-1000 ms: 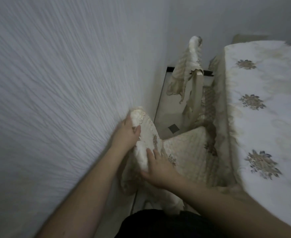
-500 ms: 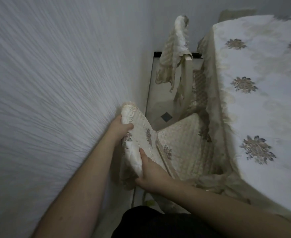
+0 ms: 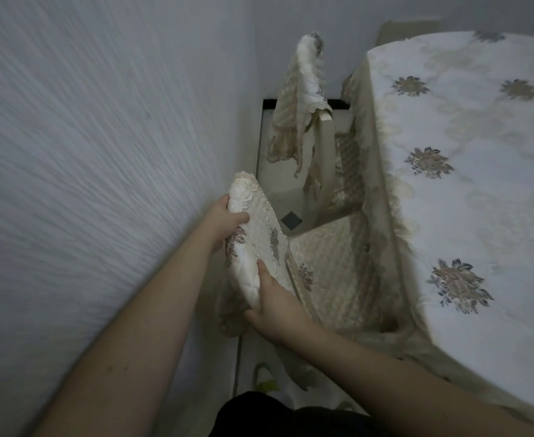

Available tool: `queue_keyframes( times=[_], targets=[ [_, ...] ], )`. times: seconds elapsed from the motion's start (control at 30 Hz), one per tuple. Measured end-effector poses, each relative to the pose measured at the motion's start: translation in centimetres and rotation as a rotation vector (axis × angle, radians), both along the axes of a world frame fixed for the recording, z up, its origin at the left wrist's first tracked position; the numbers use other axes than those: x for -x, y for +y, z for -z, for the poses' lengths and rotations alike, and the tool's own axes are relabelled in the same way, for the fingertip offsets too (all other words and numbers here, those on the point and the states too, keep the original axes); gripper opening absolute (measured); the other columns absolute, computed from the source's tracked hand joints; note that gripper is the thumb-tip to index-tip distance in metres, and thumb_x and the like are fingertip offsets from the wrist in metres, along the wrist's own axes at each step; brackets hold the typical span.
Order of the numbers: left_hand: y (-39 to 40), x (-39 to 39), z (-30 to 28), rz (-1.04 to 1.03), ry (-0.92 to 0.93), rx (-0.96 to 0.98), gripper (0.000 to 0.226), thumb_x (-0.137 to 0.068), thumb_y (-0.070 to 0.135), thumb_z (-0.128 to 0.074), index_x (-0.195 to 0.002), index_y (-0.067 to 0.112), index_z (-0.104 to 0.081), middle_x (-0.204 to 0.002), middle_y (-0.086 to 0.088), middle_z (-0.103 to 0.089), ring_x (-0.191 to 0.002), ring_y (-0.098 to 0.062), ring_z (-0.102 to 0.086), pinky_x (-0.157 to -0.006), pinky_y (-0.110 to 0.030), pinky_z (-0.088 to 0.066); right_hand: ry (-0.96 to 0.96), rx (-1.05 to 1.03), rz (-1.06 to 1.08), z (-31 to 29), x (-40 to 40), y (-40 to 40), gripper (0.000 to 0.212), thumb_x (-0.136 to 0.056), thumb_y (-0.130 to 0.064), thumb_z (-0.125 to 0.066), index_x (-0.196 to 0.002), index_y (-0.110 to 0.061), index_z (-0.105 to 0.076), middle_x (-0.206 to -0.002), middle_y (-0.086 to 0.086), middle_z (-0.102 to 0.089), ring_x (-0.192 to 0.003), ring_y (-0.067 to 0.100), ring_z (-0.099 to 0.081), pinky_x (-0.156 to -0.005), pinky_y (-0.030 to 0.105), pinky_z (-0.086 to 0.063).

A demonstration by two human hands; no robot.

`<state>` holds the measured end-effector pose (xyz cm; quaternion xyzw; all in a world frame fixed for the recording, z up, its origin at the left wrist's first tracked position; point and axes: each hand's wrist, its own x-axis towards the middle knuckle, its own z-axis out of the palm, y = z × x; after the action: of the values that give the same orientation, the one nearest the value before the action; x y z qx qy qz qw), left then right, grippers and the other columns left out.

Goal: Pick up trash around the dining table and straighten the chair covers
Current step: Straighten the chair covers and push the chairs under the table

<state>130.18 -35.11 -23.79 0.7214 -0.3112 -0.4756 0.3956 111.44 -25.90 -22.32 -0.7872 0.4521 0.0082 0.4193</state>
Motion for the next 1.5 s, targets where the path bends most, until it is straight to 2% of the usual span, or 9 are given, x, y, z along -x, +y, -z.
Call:
queue_keyframes(
  times=[0.3,0.57,0.73,0.87,1.03,1.17,1.3,1.4,1.5],
  targets=[
    [-7.1,-0.4,-1.1,0.122,-0.045,-0.037,0.057,-0.07,0.009,-0.065,-0.126,0.014,-0.055,-0.111,-0.008,-0.066,-0.096,-0.025,-0.065,-0.083,-0.043,-0.056,-0.009,0.035,0.099,-0.1,-1.6,-5.0,0.095,-0.083,-0.031,-0.058,-0.152,-0.017,0.005,-0.148,0.01,-0.034,-0.125,0.029,-0.045,-0.094,0.037,-0.041],
    [-12.3,0.2,-2.1,0.193,-0.084,-0.035,0.052,-0.076,0.005,-0.062,-0.127,0.012,-0.055,-0.111,-0.01,-0.065,-0.095,-0.024,-0.064,-0.085,-0.039,-0.054,-0.006,0.05,0.201,0.1,-3.2,-9.0,0.093,-0.084,-0.033,-0.057,-0.152,-0.016,0.004,-0.143,0.013,-0.04,-0.12,0.032,-0.049,-0.092,0.041,-0.045],
    [-14.8,1.0,-3.5,0.248,-0.109,-0.013,0.041,-0.08,0.0,-0.058,-0.119,0.014,-0.055,-0.099,-0.006,-0.063,-0.089,-0.022,-0.061,-0.08,-0.034,-0.052,0.007,0.029,0.258,-0.5,-3.9,-11.2,0.09,-0.086,-0.031,-0.056,-0.152,-0.015,0.004,-0.144,0.014,-0.039,-0.123,0.034,-0.047,-0.096,0.042,-0.041],
    [-16.7,0.8,-3.1,0.267,-0.107,-0.016,0.046,-0.075,0.005,-0.06,-0.12,0.012,-0.056,-0.11,-0.012,-0.064,-0.095,-0.027,-0.063,-0.087,-0.041,-0.053,-0.003,0.004,0.301,-0.2,-4.4,-12.9,0.092,-0.085,-0.031,-0.057,-0.151,-0.017,0.005,-0.144,0.013,-0.04,-0.123,0.033,-0.048,-0.096,0.043,-0.043],
    [-18.3,0.0,-1.7,0.252,-0.112,-0.024,0.06,-0.06,0.019,-0.06,-0.12,0.015,-0.058,-0.106,-0.009,-0.066,-0.097,-0.027,-0.064,-0.083,-0.039,-0.054,-0.004,-0.008,0.314,1.0,-5.3,-14.0,0.096,-0.081,-0.034,-0.06,-0.151,-0.018,0.004,-0.14,0.013,-0.044,-0.121,0.031,-0.049,-0.092,0.04,-0.043],
    [-18.5,0.4,-2.0,0.29,-0.129,-0.025,0.042,-0.081,0.005,-0.057,-0.121,0.018,-0.054,-0.094,-0.001,-0.06,-0.08,-0.015,-0.058,-0.064,-0.022,-0.048,-0.014,-0.002,0.314,1.7,-5.6,-14.3,0.097,-0.08,-0.036,-0.06,-0.151,-0.017,0.004,-0.142,0.013,-0.043,-0.123,0.031,-0.048,-0.092,0.04,-0.041],
    [-19.0,0.6,-1.9,0.259,-0.218,-0.026,0.045,-0.087,0.007,-0.058,-0.131,0.014,-0.05,-0.106,-0.005,-0.057,-0.086,-0.015,-0.052,-0.055,-0.018,-0.038,-0.025,-0.045,0.314,1.8,-5.6,-14.8,0.103,-0.077,-0.04,-0.063,-0.151,-0.019,0.005,-0.145,0.012,-0.039,-0.127,0.03,-0.045,-0.097,0.042,-0.042],
    [-19.0,0.9,-2.4,0.225,-0.321,-0.056,0.044,-0.087,0.015,-0.063,-0.13,0.014,-0.054,-0.108,-0.004,-0.059,-0.089,-0.013,-0.051,-0.066,-0.018,-0.038,-0.041,-0.161,0.307,1.8,-5.5,-15.5,0.111,-0.071,-0.042,-0.067,-0.151,-0.02,0.006,-0.149,0.011,-0.034,-0.129,0.03,-0.043,-0.101,0.043,-0.041],
    [-18.6,1.2,-2.8,0.222,-0.467,-0.08,0.043,-0.083,0.026,-0.067,-0.124,0.014,-0.059,-0.114,-0.006,-0.064,-0.089,-0.015,-0.053,-0.073,-0.022,-0.037,-0.048,-0.309,0.297,1.7,-5.0,-16.5,0.122,-0.055,-0.054,-0.07,-0.15,-0.02,-0.001,-0.149,0.01,-0.032,-0.129,0.029,-0.042,-0.102,0.043,-0.042]
  ],
)
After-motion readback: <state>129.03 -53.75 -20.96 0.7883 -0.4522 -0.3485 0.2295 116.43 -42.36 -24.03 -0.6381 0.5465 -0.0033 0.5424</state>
